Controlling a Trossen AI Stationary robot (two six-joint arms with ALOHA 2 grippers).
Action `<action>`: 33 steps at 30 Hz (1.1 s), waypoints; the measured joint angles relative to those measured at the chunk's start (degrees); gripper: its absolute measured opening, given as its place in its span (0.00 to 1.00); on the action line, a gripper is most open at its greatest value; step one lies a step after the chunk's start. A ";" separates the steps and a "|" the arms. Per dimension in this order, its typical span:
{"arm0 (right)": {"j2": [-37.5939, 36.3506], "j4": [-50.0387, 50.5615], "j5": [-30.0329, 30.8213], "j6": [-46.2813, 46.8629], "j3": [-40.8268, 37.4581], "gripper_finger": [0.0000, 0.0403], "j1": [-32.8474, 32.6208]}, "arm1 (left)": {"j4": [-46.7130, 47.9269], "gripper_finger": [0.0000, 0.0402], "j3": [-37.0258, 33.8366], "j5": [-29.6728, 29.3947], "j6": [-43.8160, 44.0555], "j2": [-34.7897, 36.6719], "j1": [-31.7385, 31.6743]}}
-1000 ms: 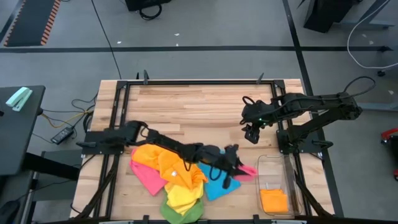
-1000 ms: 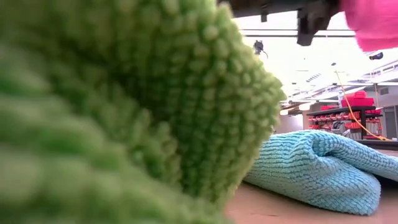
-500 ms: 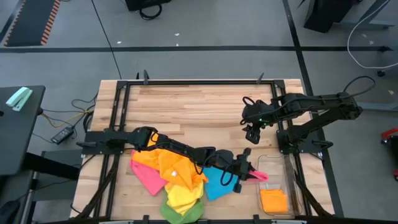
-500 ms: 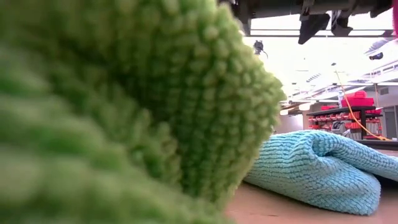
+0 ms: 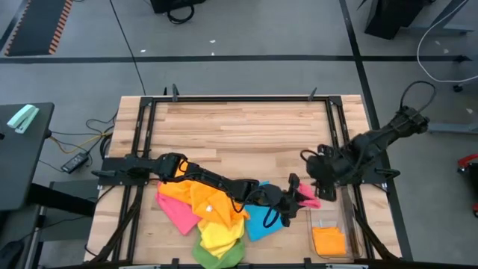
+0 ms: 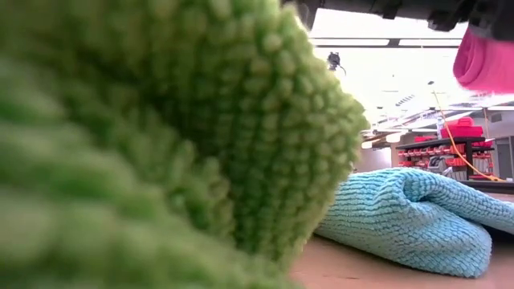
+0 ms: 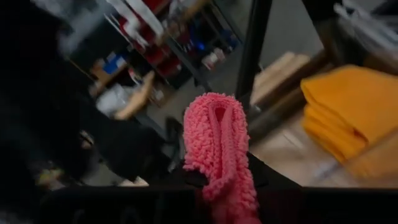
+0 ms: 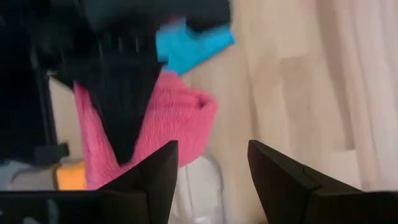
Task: Fold microfiber towels
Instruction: Put the folded pink towel into the transparent bin
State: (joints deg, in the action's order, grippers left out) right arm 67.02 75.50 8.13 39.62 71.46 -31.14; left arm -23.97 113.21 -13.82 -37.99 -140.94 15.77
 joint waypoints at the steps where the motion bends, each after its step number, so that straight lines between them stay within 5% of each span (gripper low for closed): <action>1: 0.00 0.86 0.04 1.22 0.04 0.50 -1.17 | -1.31 0.08 0.02 0.02 -0.64 0.00 -0.09; 15: -0.20 6.00 3.43 9.90 0.48 0.45 -11.99 | -15.29 0.08 0.00 -7.73 -19.15 0.48 -0.98; 22: -0.15 8.18 6.55 8.56 4.99 0.35 -14.57 | -14.75 0.10 0.02 -9.48 -13.36 3.97 -2.36; 33: -0.35 11.70 24.00 -3.18 14.90 0.35 -20.07 | -11.60 0.11 0.00 -10.43 1.79 9.36 -1.41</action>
State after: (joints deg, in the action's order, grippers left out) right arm 66.68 87.20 32.12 36.44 86.36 -51.21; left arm -35.57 113.21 -24.26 -36.20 -131.59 14.36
